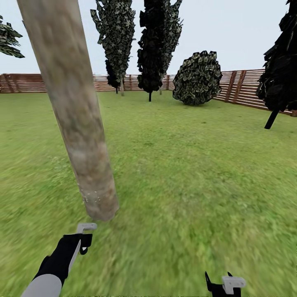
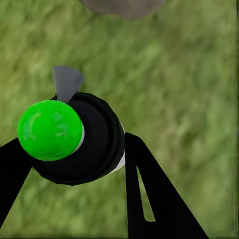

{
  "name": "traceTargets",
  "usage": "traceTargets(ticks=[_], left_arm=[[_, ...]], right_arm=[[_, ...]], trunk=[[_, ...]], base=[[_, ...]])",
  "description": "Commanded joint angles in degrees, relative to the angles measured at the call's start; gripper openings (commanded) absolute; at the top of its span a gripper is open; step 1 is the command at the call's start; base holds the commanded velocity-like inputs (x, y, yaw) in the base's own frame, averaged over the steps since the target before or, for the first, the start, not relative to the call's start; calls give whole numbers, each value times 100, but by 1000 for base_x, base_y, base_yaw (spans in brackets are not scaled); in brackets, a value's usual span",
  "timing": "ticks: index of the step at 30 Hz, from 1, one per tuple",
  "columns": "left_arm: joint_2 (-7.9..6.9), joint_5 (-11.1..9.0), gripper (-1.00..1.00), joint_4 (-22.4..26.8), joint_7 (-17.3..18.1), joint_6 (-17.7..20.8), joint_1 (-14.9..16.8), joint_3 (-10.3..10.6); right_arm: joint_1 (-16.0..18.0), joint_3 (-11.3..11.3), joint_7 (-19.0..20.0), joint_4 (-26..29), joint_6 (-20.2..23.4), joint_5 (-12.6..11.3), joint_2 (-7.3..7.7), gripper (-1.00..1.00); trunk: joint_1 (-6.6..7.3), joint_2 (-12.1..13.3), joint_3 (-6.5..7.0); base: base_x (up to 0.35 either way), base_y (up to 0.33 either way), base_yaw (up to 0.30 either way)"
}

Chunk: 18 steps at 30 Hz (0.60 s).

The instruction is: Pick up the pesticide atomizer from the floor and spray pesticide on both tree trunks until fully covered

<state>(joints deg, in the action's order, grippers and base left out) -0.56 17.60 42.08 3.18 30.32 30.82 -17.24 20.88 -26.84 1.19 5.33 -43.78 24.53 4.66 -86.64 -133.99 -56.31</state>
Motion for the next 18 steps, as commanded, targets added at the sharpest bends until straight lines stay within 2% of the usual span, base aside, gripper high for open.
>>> traceTargets(ticks=[1,8,18], left_arm=[[4,50,-100,11,33,26,3,-16],[2,50,-100,11,33,26,3,-16],[0,50,-100,11,33,26,3,-16]], right_arm=[[4,-49,12,-6,-17,43,0,100],[4,-49,12,-4,-17,43,0,100],[6,-49,12,-4,-17,43,0,100]], trunk=[[2,-2,-5],[2,-2,-5],[2,-2,-5]], base=[[-73,-270,24],[-13,-271,42],[0,-271,262]])
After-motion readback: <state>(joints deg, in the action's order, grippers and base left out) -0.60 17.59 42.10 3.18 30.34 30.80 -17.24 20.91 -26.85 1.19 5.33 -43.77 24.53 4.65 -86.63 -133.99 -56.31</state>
